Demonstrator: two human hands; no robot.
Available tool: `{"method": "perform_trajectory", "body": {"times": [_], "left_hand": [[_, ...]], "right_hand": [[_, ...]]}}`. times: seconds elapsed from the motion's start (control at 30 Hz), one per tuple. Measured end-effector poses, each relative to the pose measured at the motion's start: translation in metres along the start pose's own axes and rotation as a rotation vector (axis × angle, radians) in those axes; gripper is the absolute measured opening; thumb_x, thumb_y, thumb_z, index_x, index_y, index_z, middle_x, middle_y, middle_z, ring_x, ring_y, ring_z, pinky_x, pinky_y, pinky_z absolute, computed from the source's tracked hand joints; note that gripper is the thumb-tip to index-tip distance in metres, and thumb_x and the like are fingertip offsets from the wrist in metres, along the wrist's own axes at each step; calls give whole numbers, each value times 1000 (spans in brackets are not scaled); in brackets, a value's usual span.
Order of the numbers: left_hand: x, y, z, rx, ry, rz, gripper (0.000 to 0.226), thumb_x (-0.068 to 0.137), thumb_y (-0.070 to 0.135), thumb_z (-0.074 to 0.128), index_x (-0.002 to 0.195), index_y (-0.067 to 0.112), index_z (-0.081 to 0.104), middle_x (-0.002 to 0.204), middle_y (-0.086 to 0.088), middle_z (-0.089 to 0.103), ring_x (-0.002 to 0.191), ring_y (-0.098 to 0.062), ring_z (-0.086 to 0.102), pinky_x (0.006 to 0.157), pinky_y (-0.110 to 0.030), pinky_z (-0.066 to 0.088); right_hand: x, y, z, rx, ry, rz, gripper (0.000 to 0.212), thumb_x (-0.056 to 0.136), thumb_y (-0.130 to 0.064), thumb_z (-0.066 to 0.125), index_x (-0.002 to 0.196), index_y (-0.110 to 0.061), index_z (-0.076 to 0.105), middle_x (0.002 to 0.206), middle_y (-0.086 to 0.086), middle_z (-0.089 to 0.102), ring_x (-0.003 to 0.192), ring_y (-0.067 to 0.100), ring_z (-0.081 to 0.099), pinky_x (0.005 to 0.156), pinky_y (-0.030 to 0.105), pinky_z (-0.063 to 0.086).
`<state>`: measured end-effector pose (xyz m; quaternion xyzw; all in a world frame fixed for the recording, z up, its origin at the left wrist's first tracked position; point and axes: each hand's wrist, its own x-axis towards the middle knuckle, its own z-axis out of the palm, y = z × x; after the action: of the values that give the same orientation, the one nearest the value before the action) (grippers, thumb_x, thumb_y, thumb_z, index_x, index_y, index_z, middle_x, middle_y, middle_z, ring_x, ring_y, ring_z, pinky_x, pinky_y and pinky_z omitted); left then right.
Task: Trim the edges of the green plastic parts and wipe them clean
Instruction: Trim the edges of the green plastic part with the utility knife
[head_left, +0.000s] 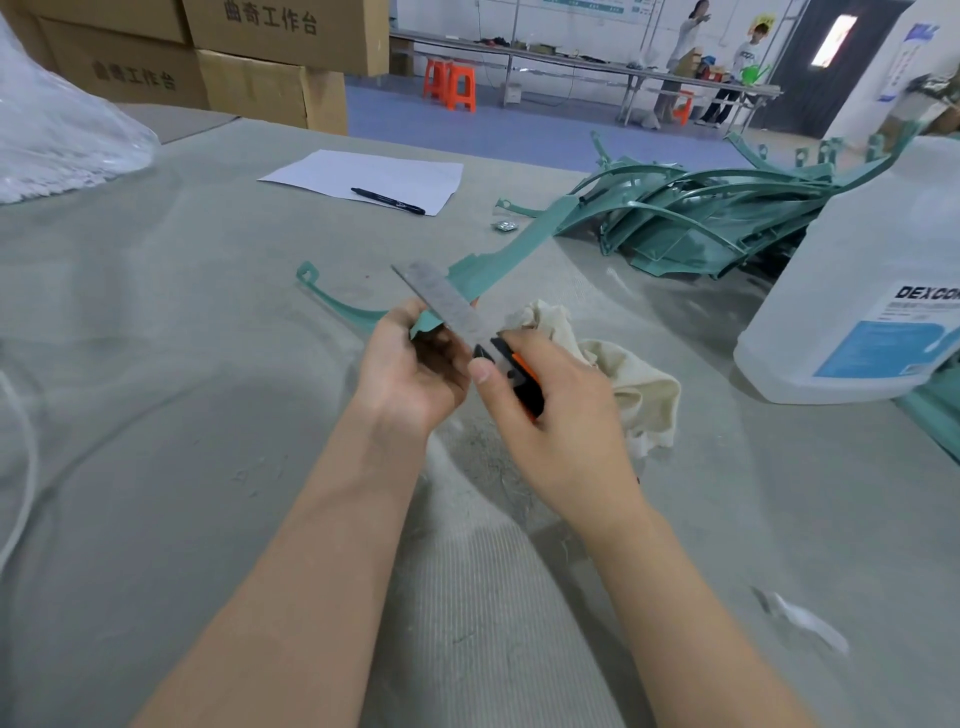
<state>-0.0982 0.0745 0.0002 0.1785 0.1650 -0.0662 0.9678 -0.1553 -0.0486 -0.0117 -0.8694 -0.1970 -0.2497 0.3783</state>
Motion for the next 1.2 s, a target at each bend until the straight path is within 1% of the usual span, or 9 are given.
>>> {"method": "perform_trajectory", "body": {"times": [0.1, 0.23, 0.33, 0.43, 0.57, 0.63, 0.73, 1.03, 1.2], "left_hand": [[-1, -1, -1, 14, -35, -3, 36, 79, 7, 49, 49, -1, 67, 82, -4, 60, 74, -8, 50, 101, -18, 35], [-5, -5, 2, -42, -86, -23, 29, 92, 7, 42, 70, 1, 60, 75, -9, 62, 66, -10, 57, 61, -15, 46], [-8, -5, 3, -69, -106, -15, 11, 89, 2, 45, 85, 3, 55, 94, -13, 64, 63, -18, 67, 46, -11, 46], [-13, -3, 3, -66, -157, -38, 12, 72, 4, 53, 82, 1, 58, 86, -13, 67, 74, -15, 64, 54, -13, 49], [-7, -1, 4, -50, -45, -13, 18, 88, 6, 46, 83, 4, 63, 93, -3, 60, 76, -10, 58, 84, -14, 48], [-6, -2, 5, -69, -30, -35, 14, 91, 7, 47, 97, 4, 58, 88, -2, 62, 60, -10, 63, 68, -11, 53], [-12, -2, 7, -69, -37, -12, 15, 93, 8, 49, 86, 0, 59, 62, -8, 66, 44, -15, 63, 42, -12, 47], [-17, -4, 12, -39, -21, 62, 21, 96, 7, 47, 79, 1, 57, 57, -10, 66, 45, -17, 64, 41, -15, 48], [-20, -4, 11, -100, -94, 3, 18, 94, 6, 50, 81, 0, 62, 66, -8, 68, 56, -18, 69, 43, -14, 49]], "right_hand": [[1, 0, 0, 21, 2, -4, 26, 93, -38, 53, 101, -17, 65, 75, -18, 48, 72, 8, 50, 65, 33, 44], [-3, -3, 2, 15, -67, -24, 23, 94, -36, 58, 106, -20, 66, 81, -13, 59, 73, 9, 54, 66, 28, 42], [-7, -7, 8, -20, -110, -72, 28, 92, -37, 59, 113, -19, 67, 94, -1, 69, 82, 20, 64, 69, 34, 49], [-5, -6, 5, 19, -40, -77, 27, 93, -37, 57, 108, -18, 67, 84, -9, 62, 73, 12, 58, 64, 32, 47], [-1, -4, 2, 49, 97, -40, 18, 93, -34, 56, 98, -18, 63, 70, -21, 44, 67, 1, 43, 59, 18, 35], [0, -3, 1, 53, 142, 4, 18, 93, -36, 54, 97, -20, 61, 68, -22, 44, 67, 2, 43, 60, 15, 33], [1, 0, -1, 73, 167, 56, 22, 92, -40, 52, 98, -21, 60, 69, -18, 49, 66, 7, 47, 61, 23, 34], [2, 1, -1, 78, 179, 71, 8, 91, -42, 52, 91, -34, 51, 67, -14, 55, 65, 5, 51, 60, 25, 40], [3, 4, -2, 94, 209, 110, 18, 92, -43, 50, 94, -26, 56, 71, -10, 60, 65, 6, 54, 60, 25, 41]]}}
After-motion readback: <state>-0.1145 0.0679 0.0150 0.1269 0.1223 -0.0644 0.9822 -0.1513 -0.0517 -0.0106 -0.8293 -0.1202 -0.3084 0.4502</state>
